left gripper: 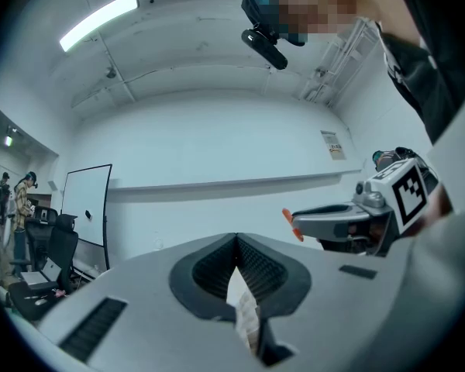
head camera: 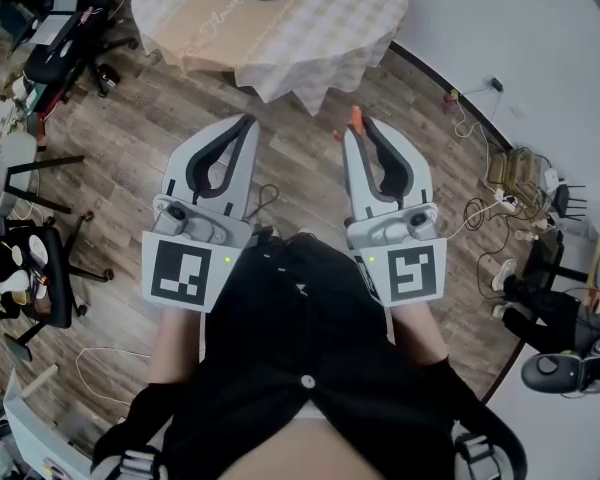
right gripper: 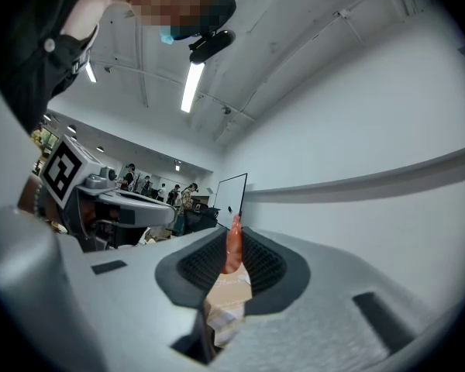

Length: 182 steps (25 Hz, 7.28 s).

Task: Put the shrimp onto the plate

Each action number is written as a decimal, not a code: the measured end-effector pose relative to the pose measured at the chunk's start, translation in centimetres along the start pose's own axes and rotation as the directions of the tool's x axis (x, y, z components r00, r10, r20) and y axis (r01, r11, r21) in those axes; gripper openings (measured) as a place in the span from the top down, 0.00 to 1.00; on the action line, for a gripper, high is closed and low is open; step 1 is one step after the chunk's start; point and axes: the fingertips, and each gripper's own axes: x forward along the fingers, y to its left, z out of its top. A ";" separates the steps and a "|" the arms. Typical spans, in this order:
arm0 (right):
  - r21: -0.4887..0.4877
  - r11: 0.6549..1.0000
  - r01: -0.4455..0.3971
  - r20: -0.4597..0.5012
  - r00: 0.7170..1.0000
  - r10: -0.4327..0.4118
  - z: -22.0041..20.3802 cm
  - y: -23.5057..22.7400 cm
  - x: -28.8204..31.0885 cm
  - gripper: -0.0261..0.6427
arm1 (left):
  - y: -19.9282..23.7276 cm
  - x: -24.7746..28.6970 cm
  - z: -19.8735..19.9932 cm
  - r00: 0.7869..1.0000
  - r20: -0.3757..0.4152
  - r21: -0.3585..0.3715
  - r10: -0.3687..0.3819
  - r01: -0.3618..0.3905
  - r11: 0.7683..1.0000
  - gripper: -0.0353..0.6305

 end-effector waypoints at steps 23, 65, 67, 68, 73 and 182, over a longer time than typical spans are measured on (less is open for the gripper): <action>-0.036 0.996 0.075 -0.036 0.996 -0.077 -0.1 2.0 -0.5 0.89 | 1.2 -1.3 -0.7 0.998 0.011 -0.013 -0.055 0.055 0.998 0.94; -0.039 0.990 -0.133 0.027 0.991 0.134 -2.8 -10.2 11.8 0.89 | 5.6 13.4 0.7 0.989 0.014 0.026 0.150 -0.150 0.988 0.94; -0.040 0.989 -0.144 0.026 0.989 0.145 -3.1 -10.6 12.3 0.89 | 5.9 14.1 0.5 0.987 0.007 0.025 0.163 -0.163 0.986 0.94; -0.038 0.988 -0.148 0.024 0.989 0.149 -3.3 -10.9 12.5 0.89 | 6.1 14.4 0.5 0.986 0.006 0.027 0.169 -0.169 0.985 0.94; -0.028 0.988 -0.150 0.037 0.988 0.151 -4.0 -12.5 13.3 0.89 | 6.8 16.2 0.7 0.981 0.018 0.046 0.194 -0.195 0.980 0.94; -0.049 0.987 -0.154 -0.004 0.988 0.154 -7.9 -16.4 42.4 0.89 | 30.0 33.6 -3.2 0.989 -0.002 0.046 0.145 -0.145 0.988 0.94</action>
